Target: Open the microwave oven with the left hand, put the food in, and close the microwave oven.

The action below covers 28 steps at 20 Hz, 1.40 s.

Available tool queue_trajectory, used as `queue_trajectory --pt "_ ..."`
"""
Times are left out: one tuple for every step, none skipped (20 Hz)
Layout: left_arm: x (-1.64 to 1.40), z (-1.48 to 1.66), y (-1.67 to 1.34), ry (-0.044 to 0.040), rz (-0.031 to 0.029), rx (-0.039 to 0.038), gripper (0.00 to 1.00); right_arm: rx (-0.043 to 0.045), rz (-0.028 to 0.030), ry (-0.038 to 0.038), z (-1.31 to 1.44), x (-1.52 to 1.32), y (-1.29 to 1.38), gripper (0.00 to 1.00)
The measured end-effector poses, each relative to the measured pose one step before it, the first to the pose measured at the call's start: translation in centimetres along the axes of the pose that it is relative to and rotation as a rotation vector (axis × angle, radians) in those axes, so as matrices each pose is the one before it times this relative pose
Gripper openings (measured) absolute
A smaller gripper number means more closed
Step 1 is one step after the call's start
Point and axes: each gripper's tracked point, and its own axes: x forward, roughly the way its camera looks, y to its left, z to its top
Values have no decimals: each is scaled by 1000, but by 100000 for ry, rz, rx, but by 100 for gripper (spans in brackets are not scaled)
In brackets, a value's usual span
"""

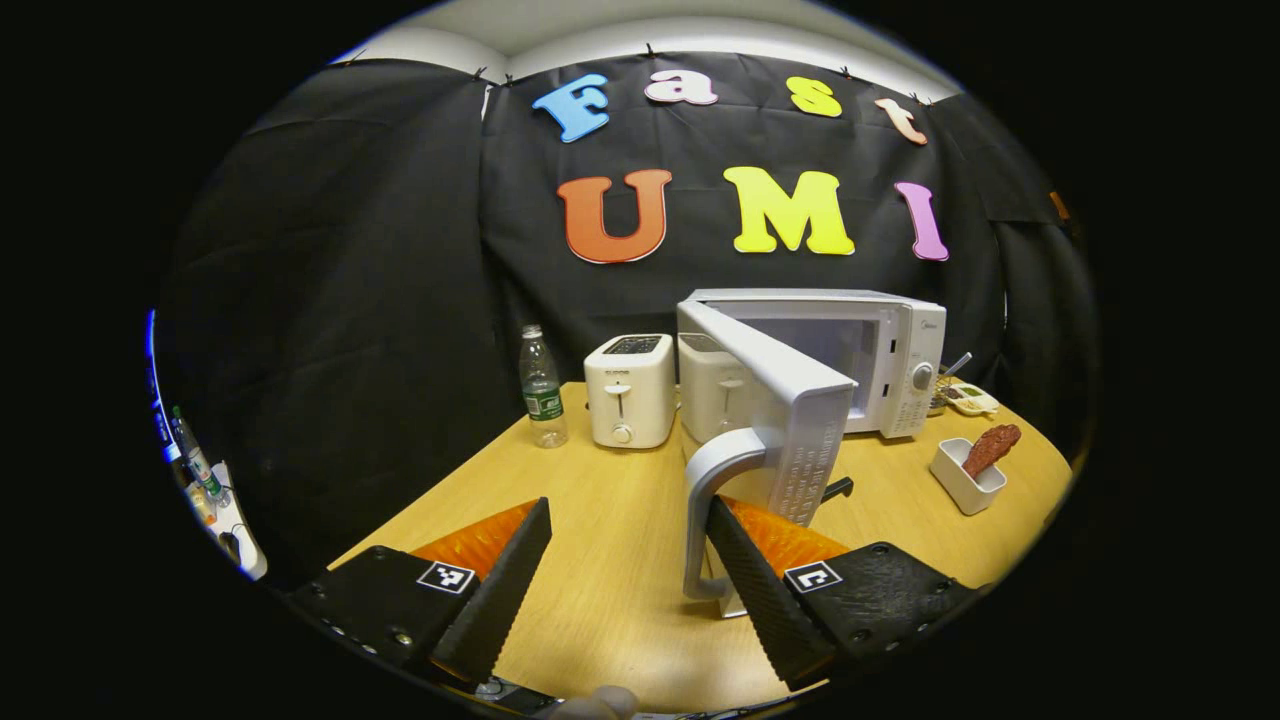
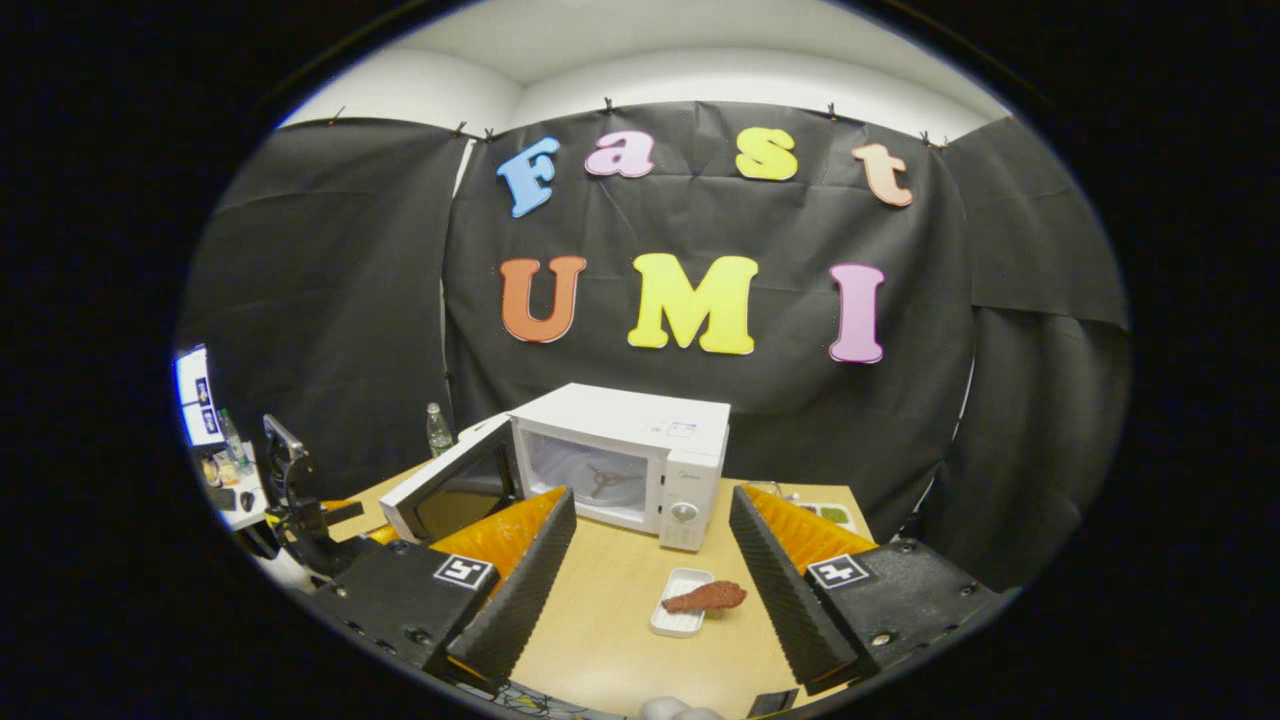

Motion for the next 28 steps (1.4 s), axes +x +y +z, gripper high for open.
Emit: queue_trajectory --pt "-92 -121 1045 9 1687 1343 96 47 -222 542 -214 40 371 93" --pt "87 -116 925 135 851 590 96 11 -149 379 -190 131 252 92" --pt "-115 -64 1034 156 1825 407 96 169 -350 316 -151 129 215 93" --pt "252 -159 725 534 254 -1344 88 64 -301 358 -227 143 121 93" --pt "-38 26 465 130 467 -1107 88 302 -295 580 -299 56 160 92" --pt "141 -147 275 620 279 643 97 281 -322 151 -164 146 79 93" --pt "-152 106 774 -1273 1871 3072 95 26 -524 569 -208 136 23 92" --pt "134 160 593 -685 271 -212 95 217 -493 609 -281 114 22 92" --pt "-317 -8 29 466 -708 -2681 96 576 25 420 -316 96 115 93" --pt "-211 -88 13 561 -706 -324 96 524 -140 626 -304 146 97 93" --pt "-10 -294 301 846 807 1737 87 530 67 924 -487 55 -39 99" --pt "-346 -110 22 -172 -779 858 96 845 602 790 -455 131 24 99" --pt "-783 544 -160 -1879 -804 607 96 902 36 862 -537 59 -204 99" --pt "-737 411 -110 -698 -959 57 96 868 -512 625 -615 87 -466 99" --pt "-838 228 -369 -72 -1323 -892 96 1179 -1204 1685 -899 140 -745 99" --pt "-896 544 -927 -419 -2877 -1605 96 2286 -462 2137 -1310 256 -770 99" --pt "-868 455 -1041 -840 -2437 -333 96 2433 -712 2619 -1475 250 -724 99" --pt "-753 601 -1178 -1730 -3051 988 96 1816 -1181 2648 -1377 320 -941 99" --pt "-460 628 -1347 -1080 -3185 1663 96 1675 -550 1993 -1396 481 -982 99" --pt "-389 762 -1106 -1563 -2835 1261 96 1600 -1 2279 -1353 667 -929 92" --pt "-352 994 -1432 -1217 -3731 498 96 1944 870 3335 -1774 1010 -1020 93" --pt "-231 992 -1079 -1185 -1955 -93 96 2667 847 4052 -1443 862 -812 92" --pt "-1 1126 -987 -1533 -1813 -700 96 5248 2577 3229 -1288 1143 -770 93" --pt "-96 1036 -1148 -1366 -2049 -999 96 5461 2022 3086 -976 1199 -799 99" --pt "270 919 -834 -1350 -510 -383 96 4269 1283 3298 -890 1236 -1121 93" --pt "207 772 -909 -923 -439 -99 96 3809 1367 2627 -535 1315 -1130 92" --pt "256 691 -662 -668 452 162 96 4054 782 2941 -510 1233 -1201 91" --pt "220 477 -690 119 286 -131 96 4658 2400 2435 -35 1312 -860 89"
